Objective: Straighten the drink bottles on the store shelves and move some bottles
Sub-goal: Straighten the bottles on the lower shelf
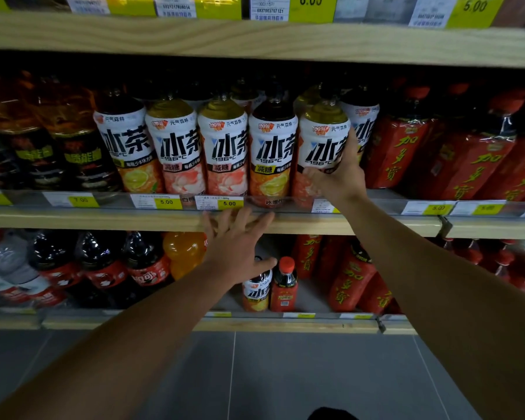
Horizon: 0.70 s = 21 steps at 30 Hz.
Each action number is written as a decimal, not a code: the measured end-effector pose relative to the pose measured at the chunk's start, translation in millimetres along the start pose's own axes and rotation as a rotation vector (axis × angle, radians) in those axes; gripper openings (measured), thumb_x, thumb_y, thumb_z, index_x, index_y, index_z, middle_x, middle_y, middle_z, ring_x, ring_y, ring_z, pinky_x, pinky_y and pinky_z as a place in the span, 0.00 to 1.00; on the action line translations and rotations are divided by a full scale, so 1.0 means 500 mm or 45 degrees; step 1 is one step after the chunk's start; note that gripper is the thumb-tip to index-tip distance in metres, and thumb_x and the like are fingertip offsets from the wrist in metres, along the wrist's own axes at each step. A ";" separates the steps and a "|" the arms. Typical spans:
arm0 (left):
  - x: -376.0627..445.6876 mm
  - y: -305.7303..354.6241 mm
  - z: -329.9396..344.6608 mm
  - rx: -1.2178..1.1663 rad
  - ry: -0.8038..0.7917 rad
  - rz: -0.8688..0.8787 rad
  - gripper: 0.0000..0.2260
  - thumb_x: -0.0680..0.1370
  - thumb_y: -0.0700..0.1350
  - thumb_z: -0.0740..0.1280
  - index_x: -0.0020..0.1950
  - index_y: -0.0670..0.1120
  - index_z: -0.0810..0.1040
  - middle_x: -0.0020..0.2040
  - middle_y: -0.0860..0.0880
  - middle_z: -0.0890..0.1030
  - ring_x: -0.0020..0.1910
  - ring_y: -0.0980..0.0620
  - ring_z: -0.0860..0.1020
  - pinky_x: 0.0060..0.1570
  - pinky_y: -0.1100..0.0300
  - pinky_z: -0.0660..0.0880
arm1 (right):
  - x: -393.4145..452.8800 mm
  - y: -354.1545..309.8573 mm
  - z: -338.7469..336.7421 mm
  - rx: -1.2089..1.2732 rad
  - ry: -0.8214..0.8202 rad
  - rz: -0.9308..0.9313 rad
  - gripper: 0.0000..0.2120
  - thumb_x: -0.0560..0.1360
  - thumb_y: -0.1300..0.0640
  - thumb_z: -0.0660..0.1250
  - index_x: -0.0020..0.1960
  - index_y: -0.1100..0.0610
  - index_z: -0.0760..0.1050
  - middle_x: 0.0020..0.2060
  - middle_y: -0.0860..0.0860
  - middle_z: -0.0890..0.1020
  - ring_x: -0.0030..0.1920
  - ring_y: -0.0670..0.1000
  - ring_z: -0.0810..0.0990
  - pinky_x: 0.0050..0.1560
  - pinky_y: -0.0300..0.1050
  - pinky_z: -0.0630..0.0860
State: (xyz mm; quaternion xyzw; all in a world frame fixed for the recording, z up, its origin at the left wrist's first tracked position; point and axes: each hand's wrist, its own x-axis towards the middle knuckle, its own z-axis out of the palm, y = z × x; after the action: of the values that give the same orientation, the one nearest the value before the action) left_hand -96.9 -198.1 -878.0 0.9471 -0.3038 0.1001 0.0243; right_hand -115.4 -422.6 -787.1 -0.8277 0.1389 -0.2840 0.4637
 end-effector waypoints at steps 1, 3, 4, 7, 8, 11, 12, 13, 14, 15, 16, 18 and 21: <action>0.000 0.000 0.000 -0.002 0.002 0.000 0.42 0.70 0.75 0.60 0.78 0.66 0.45 0.76 0.49 0.54 0.75 0.38 0.51 0.69 0.26 0.43 | 0.003 0.004 0.000 0.010 -0.010 0.001 0.47 0.71 0.57 0.76 0.79 0.43 0.50 0.49 0.29 0.74 0.50 0.37 0.75 0.38 0.20 0.69; 0.000 -0.001 0.001 -0.005 0.004 0.000 0.42 0.70 0.75 0.61 0.78 0.66 0.45 0.76 0.49 0.53 0.75 0.38 0.50 0.69 0.26 0.42 | 0.006 0.006 0.001 0.020 -0.037 0.020 0.47 0.71 0.57 0.76 0.79 0.43 0.49 0.50 0.30 0.74 0.53 0.38 0.75 0.37 0.20 0.67; 0.000 -0.001 0.002 -0.003 0.007 0.002 0.42 0.70 0.75 0.61 0.78 0.66 0.45 0.76 0.49 0.53 0.74 0.38 0.50 0.69 0.26 0.41 | 0.006 0.003 0.001 0.022 -0.042 0.032 0.47 0.71 0.57 0.75 0.79 0.42 0.49 0.51 0.31 0.74 0.54 0.40 0.75 0.36 0.21 0.67; -0.001 -0.002 0.005 0.005 0.018 0.002 0.42 0.70 0.75 0.61 0.78 0.66 0.45 0.75 0.49 0.54 0.74 0.39 0.51 0.69 0.26 0.42 | 0.010 0.009 0.005 0.036 -0.051 0.026 0.47 0.71 0.55 0.75 0.79 0.42 0.49 0.54 0.34 0.75 0.57 0.42 0.75 0.36 0.21 0.69; -0.001 -0.002 0.006 0.005 0.024 0.004 0.42 0.70 0.75 0.61 0.78 0.66 0.45 0.75 0.49 0.54 0.74 0.39 0.51 0.69 0.26 0.42 | 0.008 0.007 0.006 0.035 -0.057 0.025 0.47 0.71 0.55 0.75 0.79 0.43 0.49 0.55 0.35 0.75 0.56 0.42 0.76 0.36 0.21 0.69; -0.001 -0.003 0.007 0.008 0.030 0.009 0.42 0.70 0.74 0.61 0.78 0.66 0.45 0.76 0.48 0.54 0.74 0.39 0.51 0.69 0.26 0.42 | -0.001 0.009 0.004 0.002 -0.128 0.057 0.46 0.71 0.52 0.75 0.78 0.43 0.49 0.62 0.42 0.77 0.58 0.46 0.78 0.47 0.32 0.77; -0.001 -0.003 0.007 0.011 0.031 0.012 0.42 0.70 0.74 0.61 0.78 0.65 0.45 0.76 0.48 0.54 0.74 0.39 0.51 0.69 0.26 0.42 | -0.012 0.009 0.002 -0.032 -0.146 0.065 0.44 0.71 0.50 0.75 0.77 0.44 0.51 0.64 0.43 0.77 0.60 0.48 0.78 0.54 0.40 0.78; -0.002 -0.003 0.008 0.012 0.036 0.017 0.43 0.69 0.74 0.61 0.78 0.65 0.45 0.75 0.48 0.54 0.74 0.39 0.51 0.69 0.26 0.42 | -0.028 0.011 0.000 -0.093 -0.128 0.059 0.41 0.71 0.48 0.74 0.77 0.45 0.54 0.64 0.45 0.77 0.61 0.49 0.77 0.57 0.43 0.75; -0.002 -0.003 0.009 0.010 0.041 0.021 0.43 0.69 0.74 0.62 0.78 0.65 0.45 0.75 0.48 0.54 0.74 0.39 0.51 0.69 0.26 0.42 | -0.048 0.013 -0.001 -0.160 -0.077 0.028 0.37 0.72 0.49 0.73 0.75 0.48 0.58 0.64 0.47 0.77 0.61 0.50 0.76 0.57 0.43 0.72; -0.002 -0.004 0.010 0.007 0.037 0.025 0.43 0.69 0.74 0.62 0.78 0.65 0.45 0.75 0.49 0.53 0.74 0.39 0.51 0.69 0.26 0.42 | -0.072 0.019 -0.001 -0.232 -0.005 -0.025 0.33 0.73 0.50 0.72 0.73 0.52 0.62 0.64 0.50 0.76 0.62 0.51 0.75 0.54 0.42 0.70; -0.003 -0.006 0.009 0.002 0.027 0.032 0.43 0.69 0.73 0.62 0.78 0.65 0.44 0.75 0.49 0.53 0.74 0.39 0.50 0.69 0.26 0.41 | -0.099 0.024 -0.001 -0.291 0.062 -0.095 0.29 0.74 0.52 0.72 0.71 0.56 0.65 0.63 0.53 0.76 0.61 0.53 0.74 0.53 0.42 0.69; -0.008 -0.012 0.000 -0.027 -0.002 0.067 0.43 0.71 0.72 0.63 0.79 0.64 0.44 0.75 0.50 0.52 0.75 0.40 0.49 0.70 0.27 0.40 | -0.157 0.041 0.003 -0.343 0.129 -0.191 0.24 0.74 0.56 0.71 0.67 0.60 0.69 0.60 0.56 0.76 0.60 0.55 0.74 0.52 0.44 0.71; -0.027 -0.035 -0.015 -0.025 0.015 0.134 0.40 0.73 0.67 0.64 0.79 0.61 0.49 0.77 0.50 0.55 0.75 0.43 0.51 0.72 0.29 0.46 | -0.233 0.077 0.025 -0.383 0.027 -0.152 0.20 0.74 0.56 0.70 0.64 0.59 0.72 0.58 0.55 0.77 0.57 0.56 0.77 0.52 0.48 0.75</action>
State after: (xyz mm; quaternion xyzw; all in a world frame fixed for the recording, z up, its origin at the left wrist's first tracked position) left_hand -98.9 -175.3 -873.2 0.9289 -0.3541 0.1039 0.0301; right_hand -199.6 -376.9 -864.3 -0.8915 0.1353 -0.2959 0.3152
